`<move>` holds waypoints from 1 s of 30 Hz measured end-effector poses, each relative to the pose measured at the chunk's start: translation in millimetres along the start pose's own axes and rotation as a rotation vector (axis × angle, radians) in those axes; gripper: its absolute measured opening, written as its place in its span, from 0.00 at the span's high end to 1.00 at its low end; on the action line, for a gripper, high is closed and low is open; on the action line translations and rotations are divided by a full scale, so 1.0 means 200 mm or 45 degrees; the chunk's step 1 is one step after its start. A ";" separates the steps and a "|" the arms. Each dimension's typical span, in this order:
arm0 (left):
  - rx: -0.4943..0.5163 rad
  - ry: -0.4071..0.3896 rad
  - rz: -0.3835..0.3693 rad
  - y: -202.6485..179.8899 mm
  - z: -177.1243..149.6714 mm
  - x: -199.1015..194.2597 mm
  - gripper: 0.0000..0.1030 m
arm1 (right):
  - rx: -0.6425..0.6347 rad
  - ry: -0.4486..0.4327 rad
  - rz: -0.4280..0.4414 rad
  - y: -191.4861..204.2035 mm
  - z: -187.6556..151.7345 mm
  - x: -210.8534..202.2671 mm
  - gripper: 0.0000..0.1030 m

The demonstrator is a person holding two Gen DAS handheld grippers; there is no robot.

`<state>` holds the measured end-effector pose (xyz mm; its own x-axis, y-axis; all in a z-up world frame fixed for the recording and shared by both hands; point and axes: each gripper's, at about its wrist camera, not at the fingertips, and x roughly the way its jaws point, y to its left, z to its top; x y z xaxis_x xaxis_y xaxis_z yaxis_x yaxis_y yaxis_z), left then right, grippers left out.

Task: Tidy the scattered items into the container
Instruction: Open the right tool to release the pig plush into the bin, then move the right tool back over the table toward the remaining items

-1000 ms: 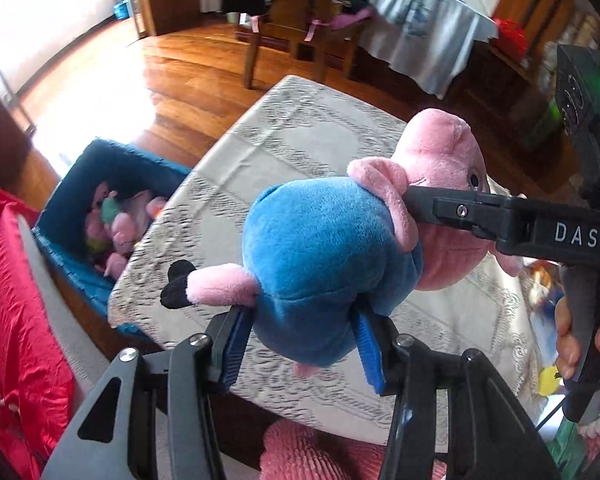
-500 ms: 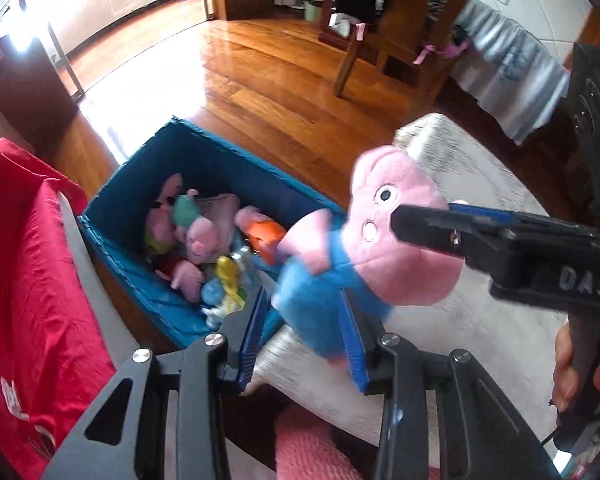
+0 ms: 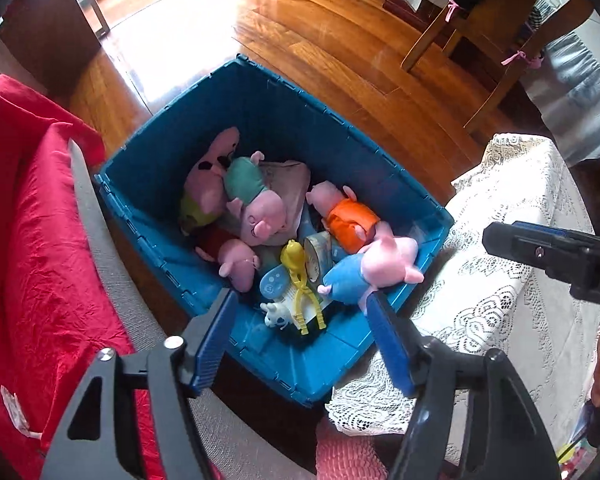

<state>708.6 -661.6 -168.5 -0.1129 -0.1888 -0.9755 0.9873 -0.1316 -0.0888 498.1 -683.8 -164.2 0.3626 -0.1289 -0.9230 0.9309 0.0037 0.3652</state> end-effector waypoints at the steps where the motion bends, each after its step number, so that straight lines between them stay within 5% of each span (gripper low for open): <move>1: -0.005 0.003 -0.003 0.01 0.00 0.01 0.26 | -0.005 0.008 -0.012 0.01 0.01 0.01 0.32; 7: -0.013 0.036 0.007 0.03 0.01 0.03 0.25 | -0.019 0.028 -0.066 0.08 0.04 0.05 0.07; 9: -0.010 0.041 0.023 0.03 0.01 0.04 0.12 | -0.017 0.036 -0.082 0.09 0.05 0.06 0.03; 30: 0.044 0.021 0.028 -0.08 0.05 0.00 0.07 | 0.035 0.019 -0.151 0.01 -0.02 -0.02 0.01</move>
<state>692.1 -669.2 -165.3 -0.0893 -0.1757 -0.9804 0.9851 -0.1609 -0.0609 498.3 -678.8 -160.9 0.2507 -0.1123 -0.9615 0.9659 -0.0378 0.2562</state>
